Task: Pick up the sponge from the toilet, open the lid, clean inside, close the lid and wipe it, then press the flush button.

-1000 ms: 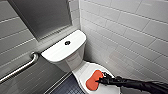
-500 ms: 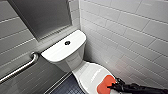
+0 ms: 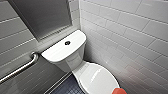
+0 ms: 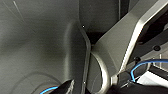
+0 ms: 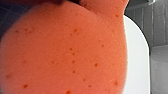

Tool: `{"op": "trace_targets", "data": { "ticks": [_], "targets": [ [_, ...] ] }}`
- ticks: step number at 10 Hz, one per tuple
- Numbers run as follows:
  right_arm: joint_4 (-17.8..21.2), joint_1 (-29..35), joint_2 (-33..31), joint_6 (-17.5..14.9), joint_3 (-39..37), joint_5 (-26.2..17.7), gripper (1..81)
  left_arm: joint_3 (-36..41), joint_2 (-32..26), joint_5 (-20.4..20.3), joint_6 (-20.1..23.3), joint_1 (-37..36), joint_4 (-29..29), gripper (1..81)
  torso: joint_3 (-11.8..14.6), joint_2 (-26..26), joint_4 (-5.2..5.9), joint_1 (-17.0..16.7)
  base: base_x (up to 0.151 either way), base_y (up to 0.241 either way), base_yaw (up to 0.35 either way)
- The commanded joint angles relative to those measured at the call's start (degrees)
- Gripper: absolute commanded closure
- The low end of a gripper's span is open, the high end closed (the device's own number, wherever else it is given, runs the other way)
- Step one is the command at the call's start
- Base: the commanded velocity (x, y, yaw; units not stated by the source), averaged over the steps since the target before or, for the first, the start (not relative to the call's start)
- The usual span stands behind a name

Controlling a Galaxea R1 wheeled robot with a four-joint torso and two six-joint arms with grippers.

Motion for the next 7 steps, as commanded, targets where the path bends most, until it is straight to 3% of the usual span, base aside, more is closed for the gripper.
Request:
{"op": "trace_targets", "data": {
  "ticks": [1,3,5,6,7],
  "targets": [
    [-0.8,-6.6,-9.6,0.2,4.8,3.6,81.1,0.8,-0.4,5.7,0.3,0.7,0.4,1.0,0.0,0.0,0.0,0.0,0.0,0.0,0.0],
    [-0.8,-10.2,-13.1,0.1,7.8,7.2,81.1,0.8,-0.1,5.8,0.3,0.4,0.7,1.0,0.0,0.0,0.0,0.0,0.0,0.0,0.0],
    [-1.3,-8.2,-17.6,-1.4,16.6,7.4,81.1,0.8,0.3,5.8,0.2,0.3,1.5,1.0,0.0,0.0,0.0,0.0,0.0,0.0,0.0],
    [-2.0,-5.6,-18.4,-1.5,19.0,5.4,81.1,0.8,0.3,5.8,0.2,0.3,1.5,1.0,0.0,0.0,0.0,0.0,0.0,0.0,0.0],
    [-2.1,-2.4,-18.1,-1.6,20.3,-0.2,81.1,0.8,0.3,5.8,0.2,0.3,1.6,1.0,0.0,0.0,-0.02,0.0,0.0,0.0,0.0]
  ]
}}
